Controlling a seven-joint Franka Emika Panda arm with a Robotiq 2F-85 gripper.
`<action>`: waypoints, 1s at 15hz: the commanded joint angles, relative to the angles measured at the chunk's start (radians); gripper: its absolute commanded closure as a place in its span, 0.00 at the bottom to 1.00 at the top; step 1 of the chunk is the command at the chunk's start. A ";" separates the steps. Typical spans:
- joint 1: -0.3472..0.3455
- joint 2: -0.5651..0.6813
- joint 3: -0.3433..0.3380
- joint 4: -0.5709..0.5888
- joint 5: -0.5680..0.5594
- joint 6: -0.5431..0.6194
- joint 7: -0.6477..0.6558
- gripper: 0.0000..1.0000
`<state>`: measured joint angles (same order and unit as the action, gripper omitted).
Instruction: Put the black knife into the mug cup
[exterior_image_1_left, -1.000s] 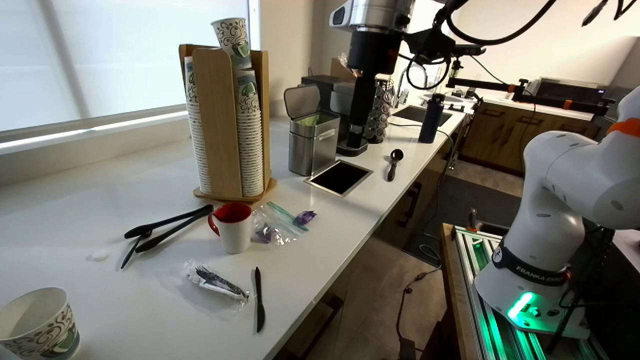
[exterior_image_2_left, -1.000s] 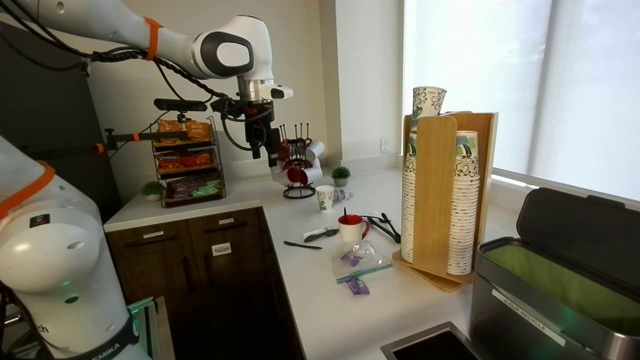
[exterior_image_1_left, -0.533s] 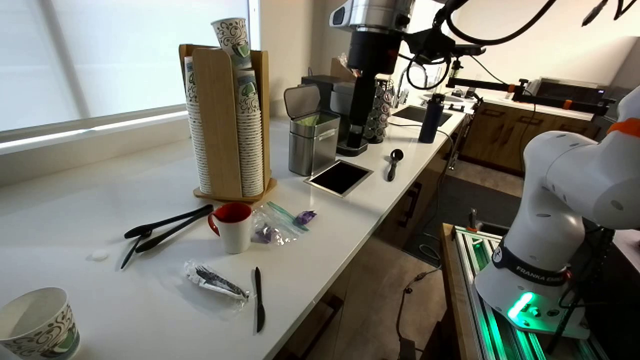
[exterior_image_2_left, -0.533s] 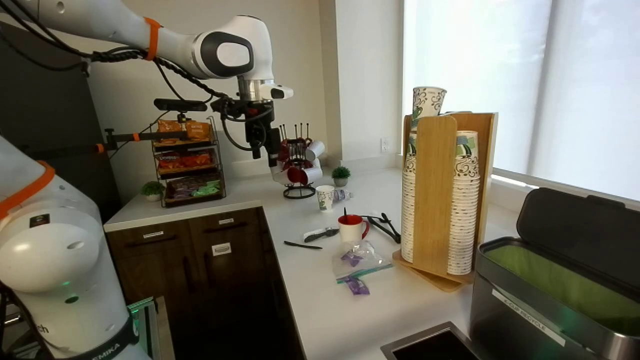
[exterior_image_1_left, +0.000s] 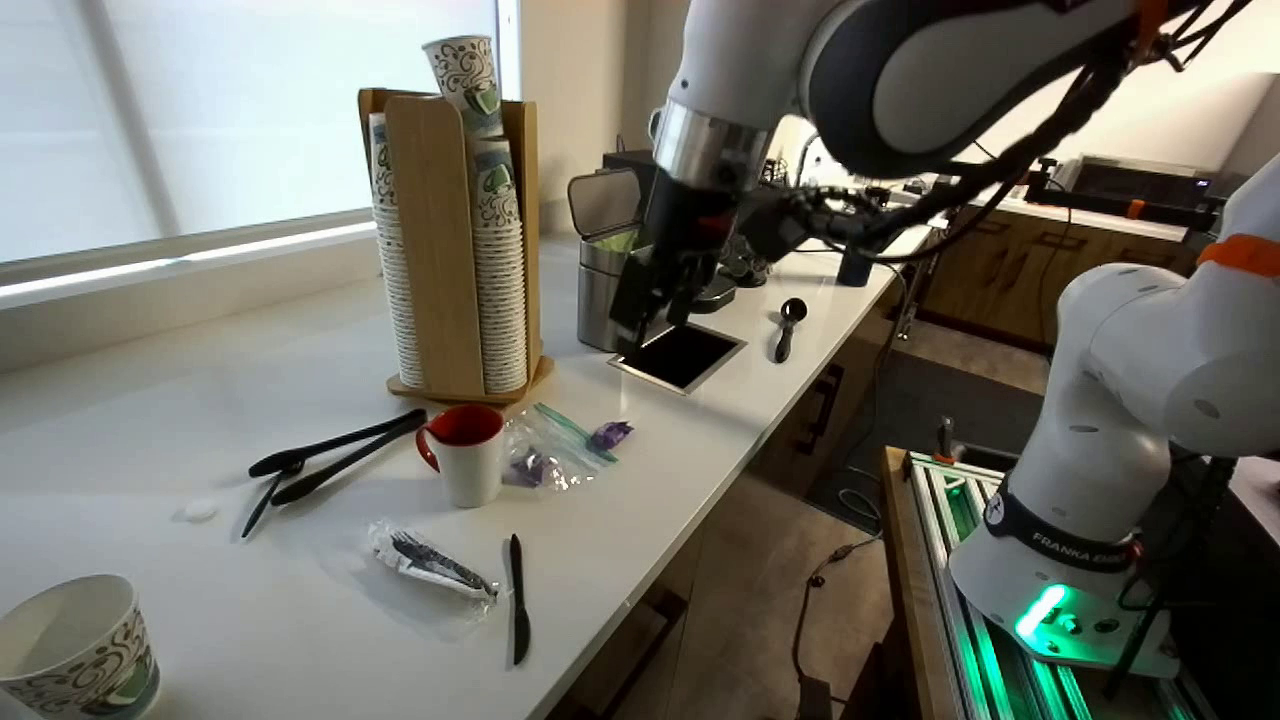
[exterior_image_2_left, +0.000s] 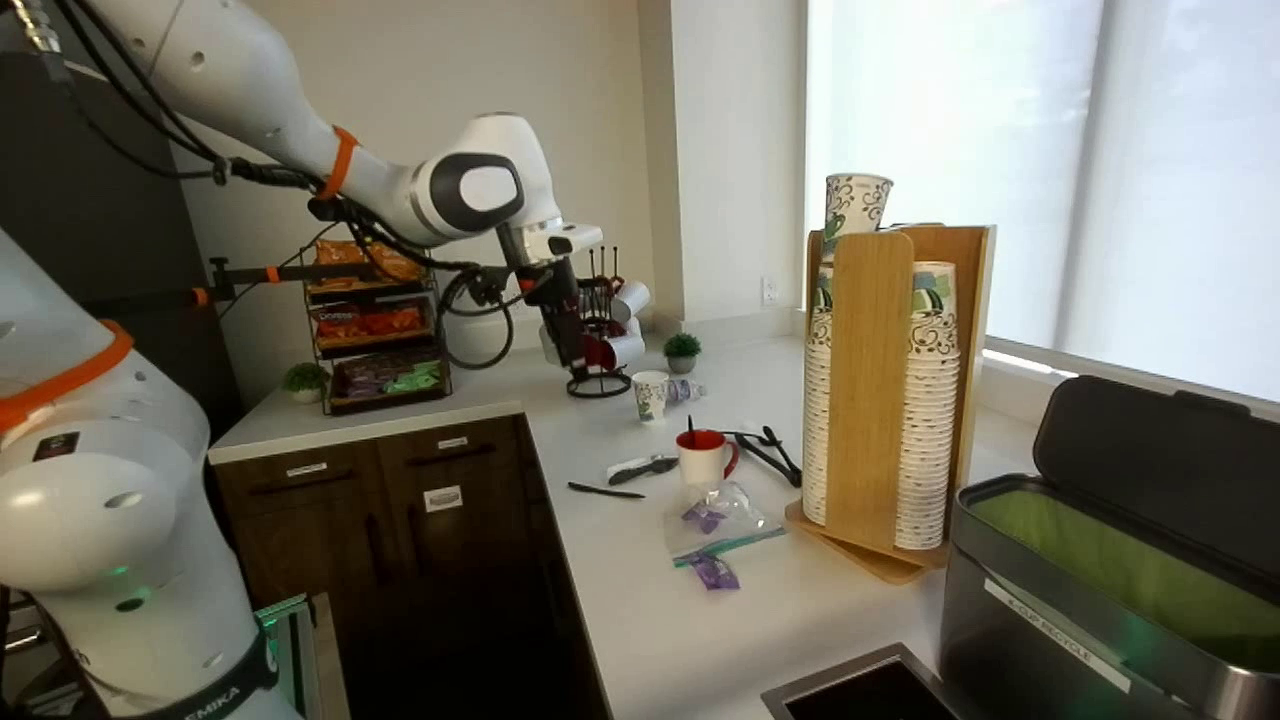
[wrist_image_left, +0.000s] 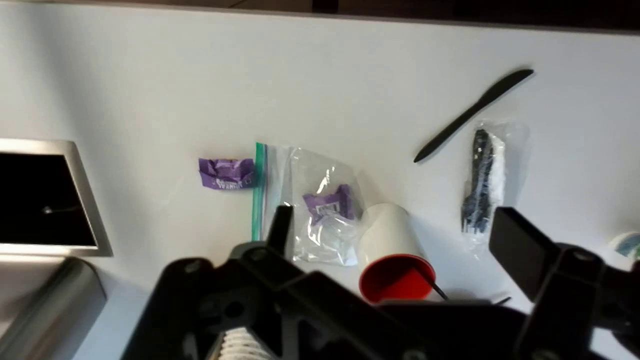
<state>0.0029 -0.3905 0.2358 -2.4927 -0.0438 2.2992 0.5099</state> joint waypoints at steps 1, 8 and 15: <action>-0.060 0.092 0.072 -0.060 -0.109 0.092 0.273 0.00; -0.008 0.067 0.012 -0.036 -0.070 0.066 0.161 0.00; -0.179 0.385 0.177 0.060 -0.359 0.032 0.684 0.00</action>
<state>-0.1106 -0.1825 0.3522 -2.4965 -0.2945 2.3457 0.9974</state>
